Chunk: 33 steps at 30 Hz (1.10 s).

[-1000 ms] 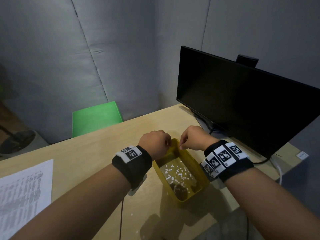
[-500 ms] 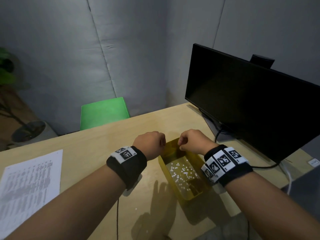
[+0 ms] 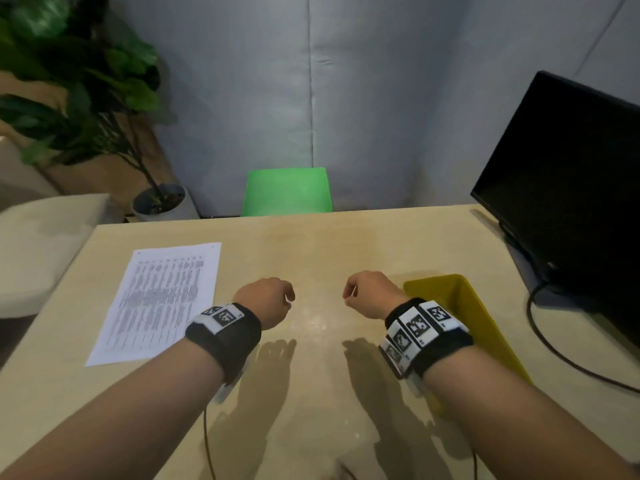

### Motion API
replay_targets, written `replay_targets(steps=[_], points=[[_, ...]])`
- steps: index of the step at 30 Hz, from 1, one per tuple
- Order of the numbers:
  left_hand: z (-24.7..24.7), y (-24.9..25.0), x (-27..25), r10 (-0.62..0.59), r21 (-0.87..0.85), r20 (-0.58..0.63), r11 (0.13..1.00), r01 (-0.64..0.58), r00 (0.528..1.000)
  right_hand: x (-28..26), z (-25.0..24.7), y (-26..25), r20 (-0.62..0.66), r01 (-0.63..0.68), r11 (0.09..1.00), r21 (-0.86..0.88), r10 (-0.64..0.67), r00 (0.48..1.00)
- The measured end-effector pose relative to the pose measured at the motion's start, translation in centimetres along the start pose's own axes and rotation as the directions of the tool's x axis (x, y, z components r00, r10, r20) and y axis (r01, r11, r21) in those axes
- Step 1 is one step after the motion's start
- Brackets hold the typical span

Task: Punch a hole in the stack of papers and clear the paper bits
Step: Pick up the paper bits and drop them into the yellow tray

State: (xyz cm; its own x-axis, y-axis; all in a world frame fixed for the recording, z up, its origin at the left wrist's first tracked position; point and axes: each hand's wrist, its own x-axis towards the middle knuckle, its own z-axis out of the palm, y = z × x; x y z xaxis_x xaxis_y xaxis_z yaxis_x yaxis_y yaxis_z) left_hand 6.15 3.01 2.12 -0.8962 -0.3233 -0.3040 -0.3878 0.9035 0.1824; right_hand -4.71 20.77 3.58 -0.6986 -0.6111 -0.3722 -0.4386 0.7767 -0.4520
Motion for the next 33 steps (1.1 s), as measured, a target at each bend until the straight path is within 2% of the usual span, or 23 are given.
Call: replay_targets(steps=[5, 9, 13, 21, 27, 33], points=[[2.3, -3.0, -0.5, -0.041, -0.021, 0.060, 0.999, 0.043, 0.997, 2.3, 3.3, 0.1, 0.073, -0.124, 0.991, -0.042, 0.127, 0.989], [4.0, -3.7, -0.2, -0.023, -0.030, 0.107, 0.999, 0.027, 0.994, 3.0, 5.2, 1.0, 0.138, -0.166, 0.978, -0.123, 0.183, 0.973], [5.1, -3.4, 0.1, 0.022, -0.028, 0.148, 0.999, -0.018, 0.989, 3.6, 6.6, 1.3, 0.145, -0.217, 0.954, -0.209, 0.250, 0.957], [6.3, -3.1, 1.1, 0.054, 0.022, 0.195, 0.998, -0.059, 0.979, 4.8, 7.2, 1.6, 0.178, -0.206, 0.922, -0.329, 0.274, 0.945], [7.0, -3.1, 1.4, 0.072, 0.114, 0.207, 0.989, -0.097, 0.976, 5.6, 7.6, 2.0, 0.135, -0.238, 0.931, -0.276, 0.283, 0.950], [6.4, -1.6, 1.2, 0.089, 0.359, 0.290, 0.913, -0.194, 0.953, 5.3, 7.8, 2.1, 0.144, -0.230, 0.925, -0.303, 0.283, 0.948]])
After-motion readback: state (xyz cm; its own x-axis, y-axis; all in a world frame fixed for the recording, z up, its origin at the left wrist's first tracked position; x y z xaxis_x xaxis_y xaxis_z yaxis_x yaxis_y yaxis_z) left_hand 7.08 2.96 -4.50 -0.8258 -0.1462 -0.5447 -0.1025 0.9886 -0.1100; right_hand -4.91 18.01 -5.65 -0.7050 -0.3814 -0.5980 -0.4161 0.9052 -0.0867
